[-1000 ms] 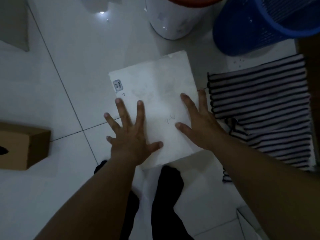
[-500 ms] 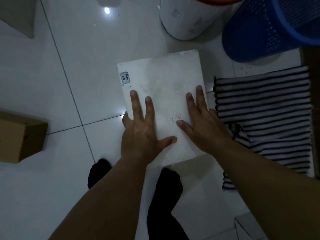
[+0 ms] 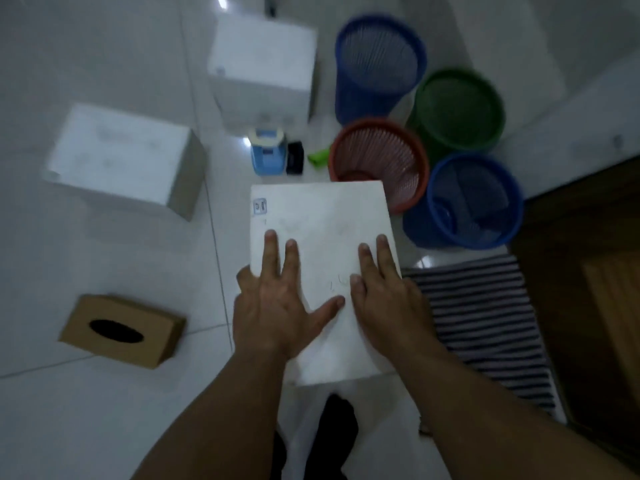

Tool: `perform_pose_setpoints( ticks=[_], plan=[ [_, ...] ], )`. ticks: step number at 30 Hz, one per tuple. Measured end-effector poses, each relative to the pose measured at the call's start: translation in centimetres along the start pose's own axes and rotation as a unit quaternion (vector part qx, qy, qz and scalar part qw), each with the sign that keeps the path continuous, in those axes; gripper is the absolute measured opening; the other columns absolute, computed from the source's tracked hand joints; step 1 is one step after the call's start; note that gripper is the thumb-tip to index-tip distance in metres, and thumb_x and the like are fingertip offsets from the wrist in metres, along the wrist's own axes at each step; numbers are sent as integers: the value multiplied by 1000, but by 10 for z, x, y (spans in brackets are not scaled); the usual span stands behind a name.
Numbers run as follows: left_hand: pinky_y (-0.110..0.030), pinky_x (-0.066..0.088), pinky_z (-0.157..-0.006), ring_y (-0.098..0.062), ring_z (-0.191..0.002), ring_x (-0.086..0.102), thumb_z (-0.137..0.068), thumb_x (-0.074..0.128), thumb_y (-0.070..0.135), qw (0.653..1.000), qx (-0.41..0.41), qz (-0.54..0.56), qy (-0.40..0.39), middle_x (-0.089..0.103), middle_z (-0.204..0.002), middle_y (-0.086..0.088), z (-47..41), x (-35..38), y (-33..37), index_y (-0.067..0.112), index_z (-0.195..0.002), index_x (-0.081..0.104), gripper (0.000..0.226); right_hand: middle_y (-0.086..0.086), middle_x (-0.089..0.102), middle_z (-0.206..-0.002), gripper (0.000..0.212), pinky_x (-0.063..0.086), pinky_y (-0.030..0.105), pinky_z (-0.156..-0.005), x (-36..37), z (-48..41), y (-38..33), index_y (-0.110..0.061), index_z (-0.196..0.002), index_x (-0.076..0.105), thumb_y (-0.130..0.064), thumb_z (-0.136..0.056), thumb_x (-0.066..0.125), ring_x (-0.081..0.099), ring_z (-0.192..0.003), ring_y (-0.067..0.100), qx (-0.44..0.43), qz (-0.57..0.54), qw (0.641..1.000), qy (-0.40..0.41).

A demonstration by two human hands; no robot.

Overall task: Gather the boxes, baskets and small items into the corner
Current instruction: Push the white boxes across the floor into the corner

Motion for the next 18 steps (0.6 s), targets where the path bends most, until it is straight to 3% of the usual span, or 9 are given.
perform_pose_setpoints(
  ticks=[9, 12, 16, 18],
  plan=[
    [-52, 42, -102, -43, -136, 28, -68, 34, 93, 994, 6, 2, 108, -15, -163, 7, 65, -318, 20, 30, -155, 0, 112, -5, -7, -164, 59, 44, 49, -99, -290, 83, -103, -34, -155, 5, -51, -101, 19, 55, -117, 35, -50, -17, 992, 113],
    [-51, 43, -99, -42, -136, 29, -68, 35, 92, 987, -17, 5, 157, -14, -163, 7, 83, -381, 17, 31, -155, 1, 111, -5, -8, -164, 59, 50, 45, -90, -349, 96, -132, -32, -155, 5, -50, -101, 19, 56, -116, 35, -89, -14, 986, 139],
    [-49, 44, -98, -41, -135, 30, -70, 36, 91, 975, -74, 20, 207, -14, -163, 7, 104, -428, 6, 32, -155, -1, 110, 2, -10, -164, 55, 50, 41, -91, -406, 111, -171, -24, -157, 6, -39, -105, 21, 48, -129, 31, -164, 34, 973, 157],
    [-49, 45, -97, -40, -135, 30, -70, 36, 92, 967, -107, 25, 229, -14, -163, 8, 118, -441, -1, 32, -155, -1, 110, 0, -11, -164, 56, 49, 42, -91, -423, 118, -187, -27, -156, 5, -42, -104, 19, 53, -121, 34, -191, 29, 968, 161]
  ],
)
Point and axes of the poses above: each hand's wrist, its own z-axis away from the middle knuckle, its own x-axis out of the palm, y = z × x, the point moved 6 cm from there along -z, towards the middle knuckle
